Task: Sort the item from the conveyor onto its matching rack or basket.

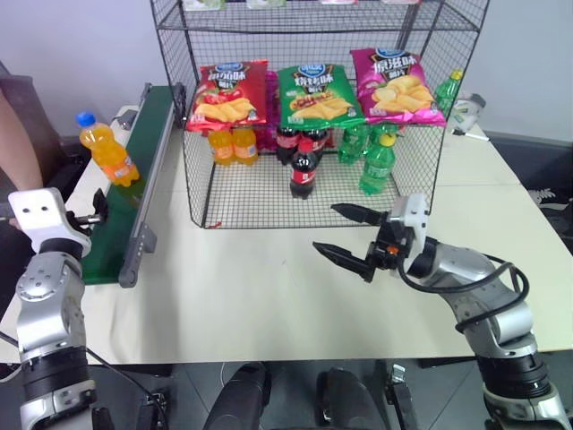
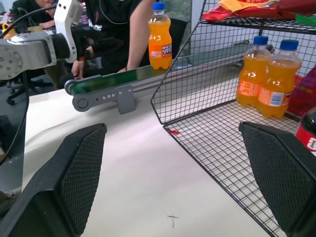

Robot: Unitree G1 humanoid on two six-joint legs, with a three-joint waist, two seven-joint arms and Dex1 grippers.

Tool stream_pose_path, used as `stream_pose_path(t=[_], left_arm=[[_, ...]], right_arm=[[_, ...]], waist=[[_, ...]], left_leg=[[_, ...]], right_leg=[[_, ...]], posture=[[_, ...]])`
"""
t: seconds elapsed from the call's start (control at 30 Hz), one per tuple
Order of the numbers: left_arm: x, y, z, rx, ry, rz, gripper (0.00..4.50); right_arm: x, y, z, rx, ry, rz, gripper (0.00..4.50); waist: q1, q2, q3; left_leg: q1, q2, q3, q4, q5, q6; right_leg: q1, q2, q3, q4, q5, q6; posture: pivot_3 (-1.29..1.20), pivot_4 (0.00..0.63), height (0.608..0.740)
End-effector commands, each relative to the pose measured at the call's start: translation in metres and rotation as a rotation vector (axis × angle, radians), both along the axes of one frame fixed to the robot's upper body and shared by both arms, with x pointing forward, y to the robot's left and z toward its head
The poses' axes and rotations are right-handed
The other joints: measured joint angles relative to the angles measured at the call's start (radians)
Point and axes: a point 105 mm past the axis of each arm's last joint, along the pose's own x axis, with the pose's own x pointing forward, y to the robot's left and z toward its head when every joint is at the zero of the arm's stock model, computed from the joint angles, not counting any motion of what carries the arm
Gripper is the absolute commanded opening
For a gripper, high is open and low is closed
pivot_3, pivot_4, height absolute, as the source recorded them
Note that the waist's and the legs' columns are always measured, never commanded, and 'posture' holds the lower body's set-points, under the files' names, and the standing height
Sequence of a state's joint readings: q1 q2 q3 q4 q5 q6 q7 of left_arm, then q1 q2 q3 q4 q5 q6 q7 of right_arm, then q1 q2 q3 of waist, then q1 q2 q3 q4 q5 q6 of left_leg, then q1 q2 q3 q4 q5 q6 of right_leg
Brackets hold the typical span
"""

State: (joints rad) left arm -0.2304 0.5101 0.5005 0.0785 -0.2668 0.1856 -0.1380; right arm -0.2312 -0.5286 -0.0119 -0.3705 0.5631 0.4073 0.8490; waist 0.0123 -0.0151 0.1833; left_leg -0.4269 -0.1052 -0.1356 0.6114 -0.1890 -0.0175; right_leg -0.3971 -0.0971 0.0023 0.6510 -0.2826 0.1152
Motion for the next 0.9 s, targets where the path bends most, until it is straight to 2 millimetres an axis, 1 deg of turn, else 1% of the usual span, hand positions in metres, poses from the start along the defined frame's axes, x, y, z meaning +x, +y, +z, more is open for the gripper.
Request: stream_pose_path(t=[0.03, 0.23, 0.47, 0.7, 0.8, 0.9], left_arm=[[-0.0033, 0.0059, 0.0154, 0.017, -0.051, 0.004, 4.40], [-0.0022, 0.0047, 0.0152, 0.010, -0.050, -0.009, 4.40], [-0.0019, 0.0043, 0.0129, -0.001, -0.044, -0.015, 4.40], [-0.0021, -0.0034, 0.0129, -0.034, -0.055, -0.063, 4.40], [-0.0039, -0.0022, 0.0122, -0.042, -0.055, -0.057, 4.40], [-0.0051, -0.0021, 0.0104, -0.047, -0.046, -0.055, 3.57]], right_arm=[[-0.0055, 0.0038, 0.0077, 0.010, -0.049, 0.019, 4.50], [-0.0041, 0.0005, 0.0053, 0.007, -0.055, 0.011, 4.50], [-0.0029, 0.0012, 0.0044, 0.005, -0.059, 0.008, 4.50], [-0.0023, 0.0015, 0.0050, 0.005, -0.060, 0.008, 4.50], [-0.0029, 0.0019, 0.0051, 0.004, -0.059, 0.007, 4.50], [-0.0036, 0.0020, 0.0048, 0.003, -0.058, 0.007, 4.50]], waist=[[0.000, 0.000, 0.000], [0.000, 0.000, 0.000], [0.000, 0.000, 0.000], [0.000, 0.000, 0.000], [0.000, 0.000, 0.000], [0.000, 0.000, 0.000]], left_leg=[[0.000, 0.000, 0.000, 0.000, 0.000, 0.000], [0.000, 0.000, 0.000, 0.000, 0.000, 0.000], [0.000, 0.000, 0.000, 0.000, 0.000, 0.000], [0.000, 0.000, 0.000, 0.000, 0.000, 0.000], [0.000, 0.000, 0.000, 0.000, 0.000, 0.000], [0.000, 0.000, 0.000, 0.000, 0.000, 0.000]], right_leg=[[0.000, 0.000, 0.000, 0.000, 0.000, 0.000], [0.000, 0.000, 0.000, 0.000, 0.000, 0.000], [0.000, 0.000, 0.000, 0.000, 0.000, 0.000], [0.000, 0.000, 0.000, 0.000, 0.000, 0.000], [0.000, 0.000, 0.000, 0.000, 0.000, 0.000], [0.000, 0.000, 0.000, 0.000, 0.000, 0.000]], posture=[[0.00, 0.150, 0.740], [0.00, 0.150, 0.740], [0.00, 0.150, 0.740], [0.00, 0.150, 0.740], [0.00, 0.150, 0.740], [0.00, 0.150, 0.740]])
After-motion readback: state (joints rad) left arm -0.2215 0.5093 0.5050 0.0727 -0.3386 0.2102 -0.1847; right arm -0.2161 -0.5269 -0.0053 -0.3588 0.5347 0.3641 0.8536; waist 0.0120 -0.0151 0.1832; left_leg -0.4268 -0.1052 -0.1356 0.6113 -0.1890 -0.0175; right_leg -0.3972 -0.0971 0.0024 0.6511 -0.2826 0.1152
